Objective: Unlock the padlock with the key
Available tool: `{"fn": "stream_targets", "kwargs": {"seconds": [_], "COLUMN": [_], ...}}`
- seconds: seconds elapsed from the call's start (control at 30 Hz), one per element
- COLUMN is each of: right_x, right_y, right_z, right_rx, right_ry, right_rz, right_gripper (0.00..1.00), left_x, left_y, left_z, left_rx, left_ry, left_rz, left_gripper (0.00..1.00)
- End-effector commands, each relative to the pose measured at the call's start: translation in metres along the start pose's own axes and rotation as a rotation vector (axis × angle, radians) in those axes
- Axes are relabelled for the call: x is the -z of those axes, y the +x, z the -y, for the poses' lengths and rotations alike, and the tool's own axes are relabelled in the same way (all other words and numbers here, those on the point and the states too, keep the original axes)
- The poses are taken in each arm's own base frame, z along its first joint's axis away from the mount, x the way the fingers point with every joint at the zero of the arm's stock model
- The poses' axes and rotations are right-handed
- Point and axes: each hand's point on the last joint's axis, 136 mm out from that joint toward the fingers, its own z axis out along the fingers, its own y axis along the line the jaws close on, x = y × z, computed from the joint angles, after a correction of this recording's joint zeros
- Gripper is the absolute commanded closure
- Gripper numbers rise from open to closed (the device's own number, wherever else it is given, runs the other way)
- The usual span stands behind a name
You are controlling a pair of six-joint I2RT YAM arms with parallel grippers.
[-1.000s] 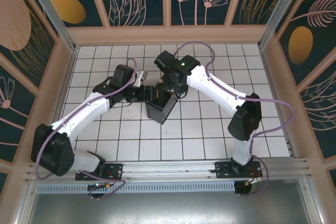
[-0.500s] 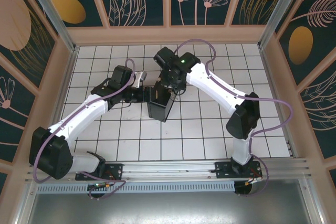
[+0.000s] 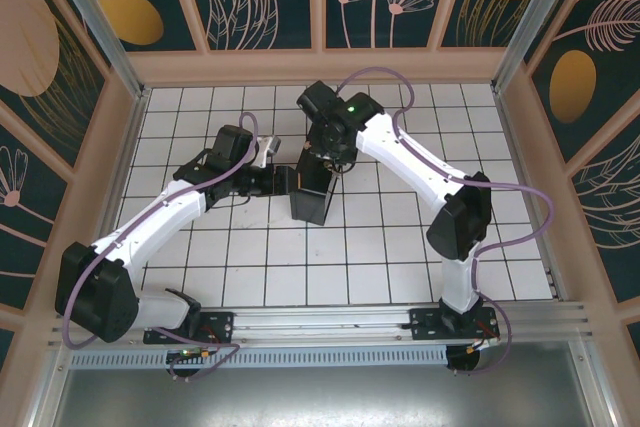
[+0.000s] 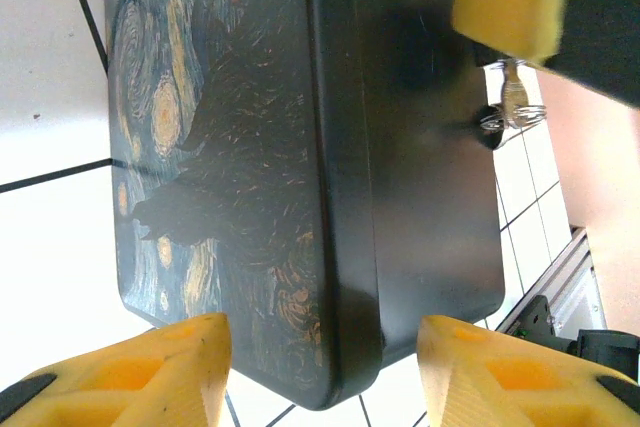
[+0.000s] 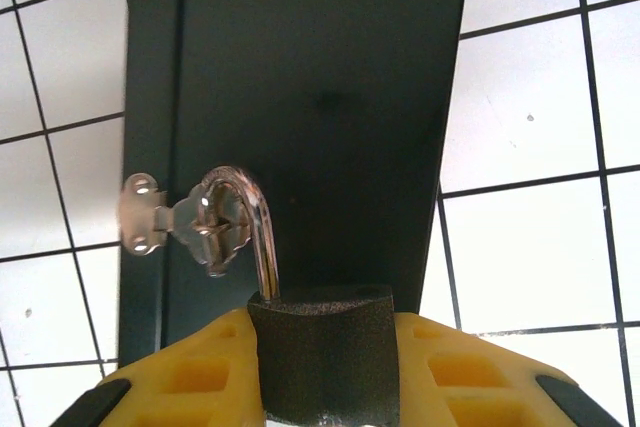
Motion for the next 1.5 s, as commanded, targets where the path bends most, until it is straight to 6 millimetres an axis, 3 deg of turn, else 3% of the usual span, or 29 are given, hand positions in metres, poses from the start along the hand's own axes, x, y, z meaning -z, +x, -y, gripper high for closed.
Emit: {"fn": "stream_targets", "kwargs": {"seconds": [0.0,0.37,0.5,0.6,0.8,1.17,1.3,1.47], "right_x": [0.0,-0.001,0.012,0.015,-0.004,0.002,0.0,0.004], "right_y": [-0.013,-0.04,-0.045,-0.048,-0.05,-0.058,-0.053,-0.067], "right_z": [0.002,-0.012,-0.025,-0.018,-0.008,0.008,0.002,0.013], "right_rx": [-0.012,-0.066,-0.065,-0.04,-0.028,-0.015,0.034,0.02], "right_ry": [-0.028,-0.081,-0.127,-0.082,-0.064,-0.07,-0.096,-0.133], "right_rz": [0.044,0.133,0.149,0.154,0.124,0.124,0.113,0.134], "right_gripper": [0.79,0.84,0.85,0.84,0.84,0.64,0.55,0.53], "left_x": [0.003,-0.004,-0.008,-0.005,0.002,0.013,0.016,0.017], "left_y": [-0.003,0.005,0.005,-0.002,-0.019,-0.052,-0.066,-0.08], "left_z": [0.006,-0.001,-0.003,0.001,0.004,-0.006,-0.003,0.003], "left_rx": [-0.002,-0.006,-0.001,-0.015,-0.038,-0.033,-0.053,-0.098], "left_ry": [0.01,-0.013,-0.019,-0.025,-0.067,-0.135,-0.15,-0.149], "left_rz": [0.011,-0.022,-0.027,-0.012,0.019,0.098,0.126,0.146], "left_gripper": [0.47,0.48,0.52,0.51,0.47,0.41,0.34,0.33]}}
